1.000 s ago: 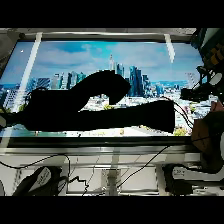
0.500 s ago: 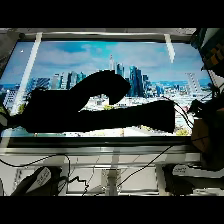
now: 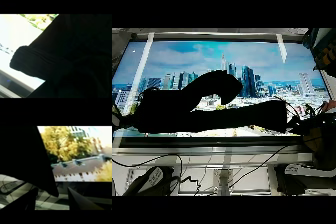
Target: Fold the clothes and pants, and hang the long-sleeved shirts on hangers.
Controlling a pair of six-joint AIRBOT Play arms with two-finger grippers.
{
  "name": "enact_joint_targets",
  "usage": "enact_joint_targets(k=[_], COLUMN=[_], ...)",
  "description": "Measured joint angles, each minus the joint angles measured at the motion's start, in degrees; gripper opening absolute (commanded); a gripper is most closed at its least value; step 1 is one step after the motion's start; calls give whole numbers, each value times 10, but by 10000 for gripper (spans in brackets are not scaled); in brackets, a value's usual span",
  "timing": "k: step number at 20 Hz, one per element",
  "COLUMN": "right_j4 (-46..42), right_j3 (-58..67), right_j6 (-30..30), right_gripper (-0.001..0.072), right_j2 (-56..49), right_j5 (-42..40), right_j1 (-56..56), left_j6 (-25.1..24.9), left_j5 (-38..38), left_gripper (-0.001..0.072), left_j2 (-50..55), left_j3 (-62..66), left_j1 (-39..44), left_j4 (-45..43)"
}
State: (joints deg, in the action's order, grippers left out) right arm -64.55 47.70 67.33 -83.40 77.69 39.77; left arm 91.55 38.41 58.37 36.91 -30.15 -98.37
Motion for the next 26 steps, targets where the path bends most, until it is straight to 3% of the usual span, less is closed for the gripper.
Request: enact_joint_targets(k=[1, 3, 4, 9, 12, 15, 21, 26], right_j4=[4, 8, 7, 24, 37, 49, 37, -30], right_j3=[-8, -23, -28, 10, 116, 263, 460, 430], right_j6=[-4, -10, -13, -11, 21, 59, 93, 100], right_gripper=[356, 56, 9, 8, 8, 7, 8, 8], right_j2=[0, 0, 0, 11, 26, 33, 38, 75], right_j5=[-5, -22, -35, -70, -65, -62, -15, 50], right_j1=[-5, -23, -35, -82, -91, -96, -97, -97], left_j6=[0, 0, 0, 2, 36, 59, 57, -9], left_j5=[0, -4, -9, -72, -114, -109, 14, 229], left_gripper=[22, 22, 22, 19, 18, 18, 20, 21], left_j2=[0, 1, 1, 2, 14, 46, 96, 100], left_j3=[0, 0, 0, 20, 88, 199, 350, 371], left_j1=[0, 0, 0, 2, 2, 8, 15, 15], left_j4=[0, 1, 7, 109, 174, 208, 219, 104])
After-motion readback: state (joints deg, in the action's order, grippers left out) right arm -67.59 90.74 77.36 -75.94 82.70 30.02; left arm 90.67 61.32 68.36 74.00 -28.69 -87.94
